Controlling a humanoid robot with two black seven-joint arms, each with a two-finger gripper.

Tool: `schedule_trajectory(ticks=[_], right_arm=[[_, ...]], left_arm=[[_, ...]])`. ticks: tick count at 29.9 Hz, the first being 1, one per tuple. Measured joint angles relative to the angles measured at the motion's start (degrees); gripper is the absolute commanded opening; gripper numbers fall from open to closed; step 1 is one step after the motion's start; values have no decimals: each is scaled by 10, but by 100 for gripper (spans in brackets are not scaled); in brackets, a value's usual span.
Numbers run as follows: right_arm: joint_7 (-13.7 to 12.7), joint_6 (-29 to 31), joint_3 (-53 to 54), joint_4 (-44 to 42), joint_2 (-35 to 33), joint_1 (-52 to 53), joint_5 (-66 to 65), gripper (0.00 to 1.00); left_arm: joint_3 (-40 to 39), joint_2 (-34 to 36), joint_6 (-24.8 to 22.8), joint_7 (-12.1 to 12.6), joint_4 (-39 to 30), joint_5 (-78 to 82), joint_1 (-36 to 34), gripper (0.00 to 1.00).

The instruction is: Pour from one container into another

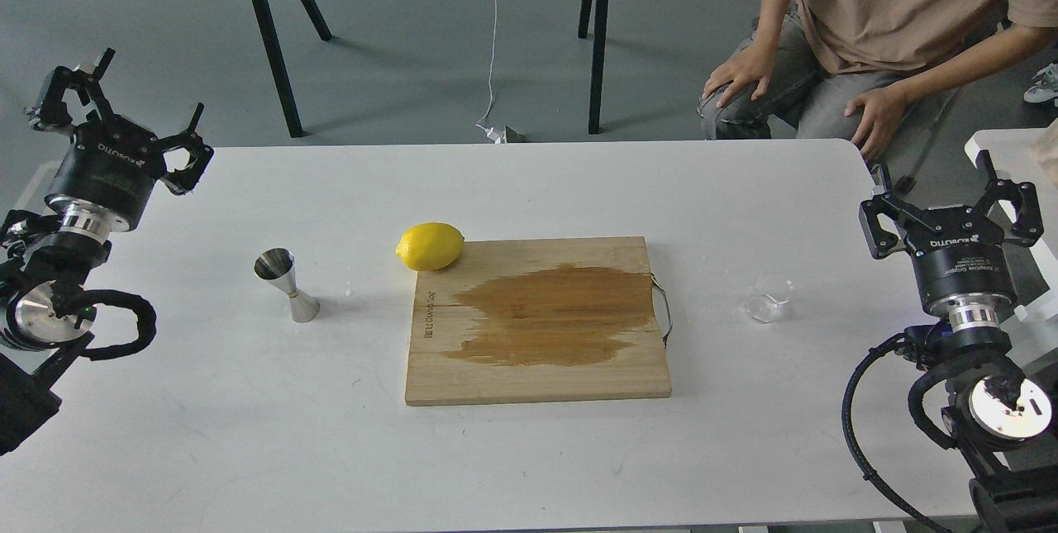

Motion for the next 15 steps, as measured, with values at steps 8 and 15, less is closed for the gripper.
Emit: schedule_trajectory(ticks=[8, 15], right_arm=[[0, 0, -2, 0, 1, 4, 0, 98], [0, 0, -5, -4, 1, 3, 0, 98]], left_arm=[[-2, 7, 0, 0, -4, -1, 5, 100], [-46, 5, 0, 0, 2, -23, 3, 100]])
